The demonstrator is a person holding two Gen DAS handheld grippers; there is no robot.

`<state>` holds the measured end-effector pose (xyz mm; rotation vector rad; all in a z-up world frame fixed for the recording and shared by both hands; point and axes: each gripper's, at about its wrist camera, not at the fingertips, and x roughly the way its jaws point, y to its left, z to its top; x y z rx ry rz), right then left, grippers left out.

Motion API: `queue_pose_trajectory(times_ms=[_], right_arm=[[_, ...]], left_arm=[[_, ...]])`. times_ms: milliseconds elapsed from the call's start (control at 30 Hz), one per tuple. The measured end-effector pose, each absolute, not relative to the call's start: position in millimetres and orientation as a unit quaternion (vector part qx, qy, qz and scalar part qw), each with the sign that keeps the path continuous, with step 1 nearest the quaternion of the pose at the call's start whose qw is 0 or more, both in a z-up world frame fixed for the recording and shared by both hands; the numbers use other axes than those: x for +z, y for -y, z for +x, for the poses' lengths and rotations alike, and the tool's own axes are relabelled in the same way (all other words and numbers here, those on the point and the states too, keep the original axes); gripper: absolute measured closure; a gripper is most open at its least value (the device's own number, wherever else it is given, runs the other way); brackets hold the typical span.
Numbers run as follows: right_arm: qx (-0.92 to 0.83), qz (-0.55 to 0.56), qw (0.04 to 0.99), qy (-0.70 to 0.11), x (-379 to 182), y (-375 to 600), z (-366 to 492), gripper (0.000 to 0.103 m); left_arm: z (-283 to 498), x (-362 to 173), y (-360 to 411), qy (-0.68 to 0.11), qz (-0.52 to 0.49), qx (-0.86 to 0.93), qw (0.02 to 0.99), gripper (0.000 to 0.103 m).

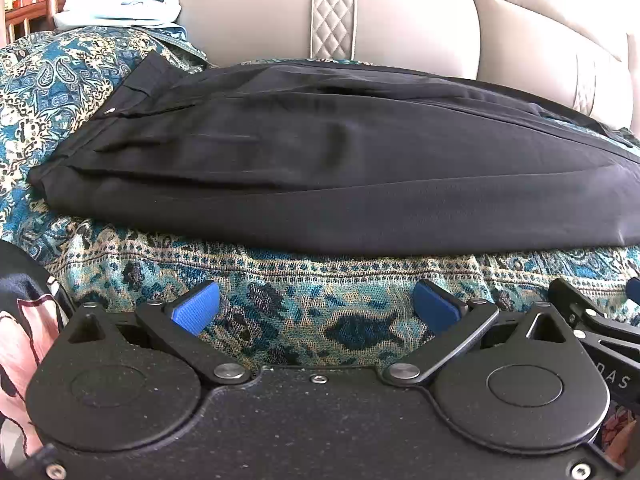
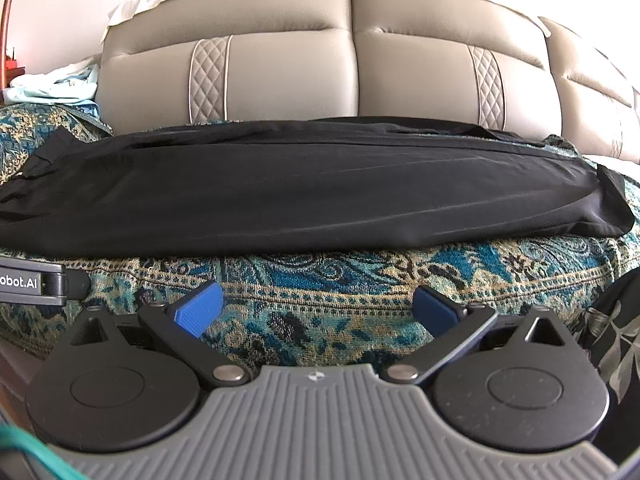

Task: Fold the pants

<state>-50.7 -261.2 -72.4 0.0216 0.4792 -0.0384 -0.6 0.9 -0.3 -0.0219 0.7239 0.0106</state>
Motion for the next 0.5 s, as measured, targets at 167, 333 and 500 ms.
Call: queue_pose_trajectory(times_ms=[167,333,500], right_arm=[[-0.016,0.007,0.968,-0.249,-69.4,262.7,-45.1,0.0],[-0.013,0.004,0.961,-0.276,-63.5,263.8,-35.6,0.0],[-0.003,-0.002,0.946,-0.323,-53.0,264.4,-19.6,0.0]], left_arm=[[0.0,-0.2,-2.5,-0.354,-0.012,0.005,0.935,0.0],[1.7,0.3,-0.9,-0.354,-0.014,0.013,0.935,0.0],[6.8,12.1,-0.2,-0.384,0.002,0.004,0.923,0.0]])
